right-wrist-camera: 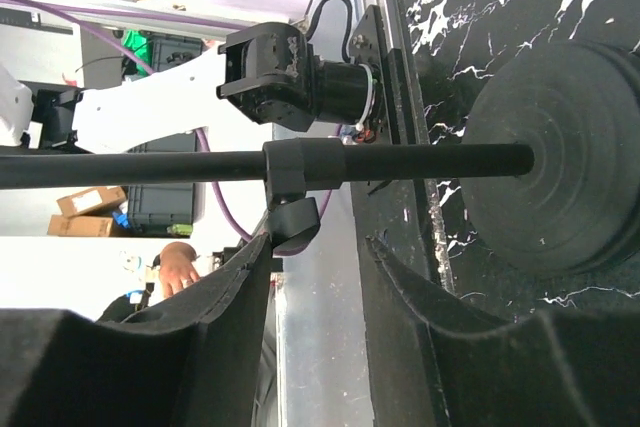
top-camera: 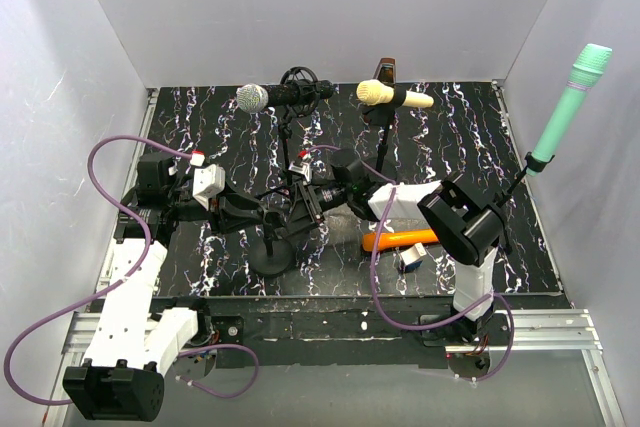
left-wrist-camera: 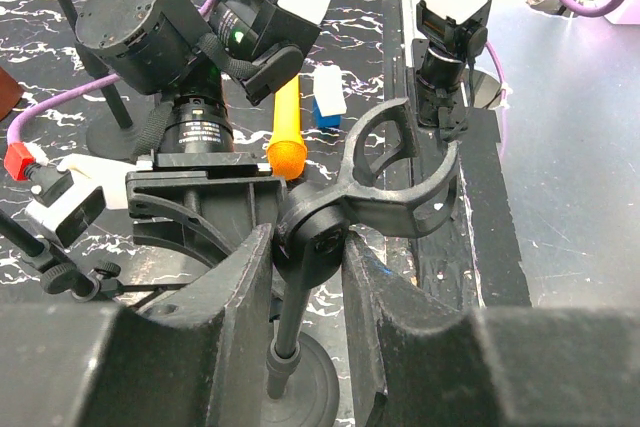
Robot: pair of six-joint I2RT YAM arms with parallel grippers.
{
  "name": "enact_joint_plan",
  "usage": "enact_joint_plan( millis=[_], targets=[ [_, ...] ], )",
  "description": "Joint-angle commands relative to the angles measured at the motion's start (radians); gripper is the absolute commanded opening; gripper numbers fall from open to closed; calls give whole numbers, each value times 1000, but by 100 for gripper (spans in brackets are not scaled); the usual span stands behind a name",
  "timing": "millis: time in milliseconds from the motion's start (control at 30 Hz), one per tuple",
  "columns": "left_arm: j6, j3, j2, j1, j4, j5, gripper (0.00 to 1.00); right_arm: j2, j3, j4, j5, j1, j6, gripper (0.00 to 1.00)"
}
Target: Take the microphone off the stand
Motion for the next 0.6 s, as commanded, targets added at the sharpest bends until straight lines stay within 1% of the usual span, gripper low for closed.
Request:
enact_joint_plan(
  millis=[0,100,167,367,467,567],
  targets=[
    [-30,-1,-2,1,-26,36,0,16,38,108,-38,16,55,45],
    [-29,-2,-7,1,-28,38,0,19,38,111,-36,16,55,40],
    [-29,-4,-7,1,-28,38,0,20,39,112,-32,16,58,40],
    [-35,-8,-13,5,-28,44,0,37,55,181,-43,28,123,46],
    [-36,-8,-15,5,-28,46,0,42,55,195,-47,33,135,46],
    [-33,-8,-12,5,-28,44,0,39,47,227,-50,36,141,36]
  ],
)
